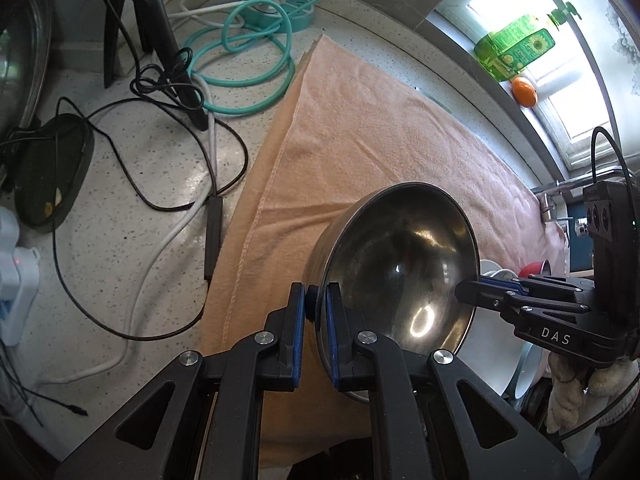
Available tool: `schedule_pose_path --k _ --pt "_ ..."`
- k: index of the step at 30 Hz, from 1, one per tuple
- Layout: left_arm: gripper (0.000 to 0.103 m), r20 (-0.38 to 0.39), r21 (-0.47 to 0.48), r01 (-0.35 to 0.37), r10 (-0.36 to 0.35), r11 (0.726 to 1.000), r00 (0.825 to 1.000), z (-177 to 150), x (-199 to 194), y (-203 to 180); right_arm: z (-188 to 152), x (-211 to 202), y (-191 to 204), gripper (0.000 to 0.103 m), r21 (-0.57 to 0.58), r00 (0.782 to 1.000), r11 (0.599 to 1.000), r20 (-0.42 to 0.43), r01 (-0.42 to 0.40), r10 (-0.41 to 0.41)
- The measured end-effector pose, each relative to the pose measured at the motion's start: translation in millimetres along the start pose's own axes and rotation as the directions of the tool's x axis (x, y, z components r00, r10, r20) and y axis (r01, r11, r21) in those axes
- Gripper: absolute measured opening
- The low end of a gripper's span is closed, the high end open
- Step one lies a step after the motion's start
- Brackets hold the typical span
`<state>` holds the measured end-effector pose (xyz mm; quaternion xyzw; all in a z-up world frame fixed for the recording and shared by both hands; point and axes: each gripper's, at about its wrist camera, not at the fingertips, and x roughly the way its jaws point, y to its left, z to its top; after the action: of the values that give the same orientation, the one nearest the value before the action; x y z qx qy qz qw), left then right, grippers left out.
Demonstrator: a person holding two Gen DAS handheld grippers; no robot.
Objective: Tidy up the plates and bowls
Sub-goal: 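Lower the steel bowl onto the towel beside the plates and open both tools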
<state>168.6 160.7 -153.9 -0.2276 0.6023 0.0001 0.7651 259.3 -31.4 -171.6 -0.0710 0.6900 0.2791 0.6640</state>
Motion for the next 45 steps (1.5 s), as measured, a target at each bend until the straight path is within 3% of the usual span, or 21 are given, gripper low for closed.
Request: schedule_pose_path --k 17,26,32,38,45 --pt "0.008 0.006 -0.007 0.026 -0.026 1.000 1.000 0 1 8 0 7 9 0.012 -0.026 1.000 1.000 -0.007 0.005 -0.005" --pt "0.008 0.077 0.005 0.009 -0.009 1.000 0.997 3 -21 12 -3 -9 12 0.014 -0.060 0.998 0.998 0.046 0.034 -0.031" --pt "0.008 0.139 0.023 0.043 -0.046 0.999 0.989 0 -44 6 -13 -34 8 0.015 -0.057 0.992 0.998 0.120 0.033 -0.026" --pt "0.008 0.170 0.071 0.087 -0.098 0.994 0.981 -2 -55 -14 -44 -64 -15 0.015 -0.016 0.980 0.998 0.192 0.057 -0.053" --pt "0.008 0.183 0.121 0.101 -0.123 0.987 0.975 -8 -48 -51 -84 -105 -64 0.018 0.096 0.944 0.993 0.317 0.062 -0.089"
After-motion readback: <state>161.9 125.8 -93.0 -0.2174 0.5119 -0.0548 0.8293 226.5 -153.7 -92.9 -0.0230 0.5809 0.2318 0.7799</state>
